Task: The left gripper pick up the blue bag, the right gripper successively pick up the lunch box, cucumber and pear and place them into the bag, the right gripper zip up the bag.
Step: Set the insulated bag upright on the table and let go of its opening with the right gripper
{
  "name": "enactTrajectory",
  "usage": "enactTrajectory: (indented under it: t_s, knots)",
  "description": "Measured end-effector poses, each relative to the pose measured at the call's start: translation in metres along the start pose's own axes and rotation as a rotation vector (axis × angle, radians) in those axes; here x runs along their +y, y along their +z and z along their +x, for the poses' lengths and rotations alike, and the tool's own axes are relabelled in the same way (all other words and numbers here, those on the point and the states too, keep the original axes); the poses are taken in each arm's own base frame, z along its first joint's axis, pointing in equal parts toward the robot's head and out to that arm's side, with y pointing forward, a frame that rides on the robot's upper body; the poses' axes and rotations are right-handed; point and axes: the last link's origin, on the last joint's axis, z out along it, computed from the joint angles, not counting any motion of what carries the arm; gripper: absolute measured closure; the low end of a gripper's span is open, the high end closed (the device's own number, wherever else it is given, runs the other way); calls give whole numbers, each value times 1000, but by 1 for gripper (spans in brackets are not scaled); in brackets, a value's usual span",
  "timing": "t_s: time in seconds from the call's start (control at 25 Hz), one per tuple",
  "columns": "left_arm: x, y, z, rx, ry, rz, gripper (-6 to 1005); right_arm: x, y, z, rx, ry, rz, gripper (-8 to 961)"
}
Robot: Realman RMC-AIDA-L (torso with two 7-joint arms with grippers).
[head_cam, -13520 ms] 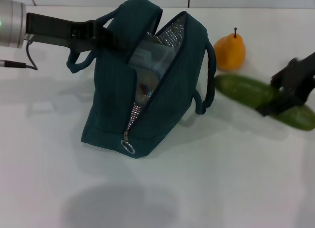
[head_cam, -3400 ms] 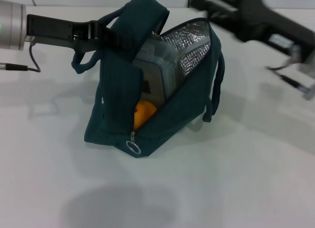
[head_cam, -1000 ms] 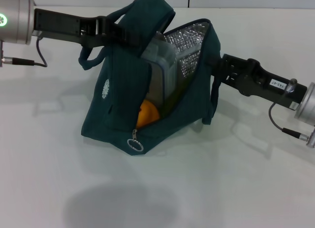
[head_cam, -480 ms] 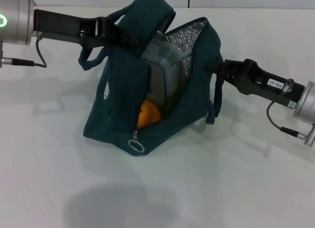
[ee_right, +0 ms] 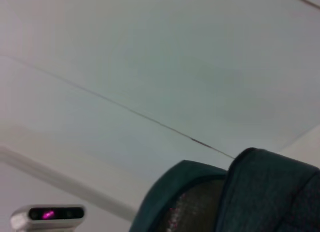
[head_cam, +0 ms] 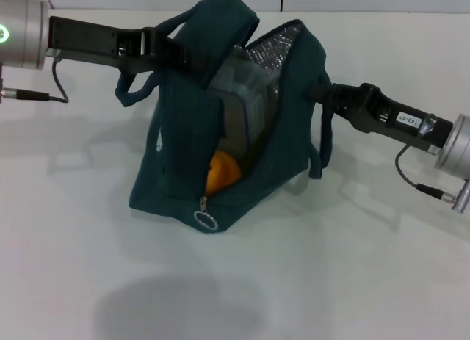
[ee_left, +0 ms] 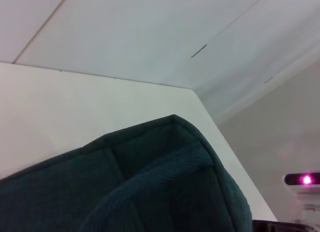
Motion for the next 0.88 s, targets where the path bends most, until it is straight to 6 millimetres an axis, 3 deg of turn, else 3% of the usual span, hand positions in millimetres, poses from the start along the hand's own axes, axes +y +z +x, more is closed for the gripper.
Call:
enactTrajectory:
  t_s: [0.44, 0.64, 0.88]
  knots:
    - [-2, -2, -3, 1, -9, 0, 955, 13, -12, -7, -57, -90, -97, 945]
    - [4, 2, -12, -24, -25, -52, 955, 24, -32, -12, -120, -121, -185, 946]
    - [6, 10, -25, -35, -58, -98, 955, 24, -52, -19, -137, -147, -183, 947]
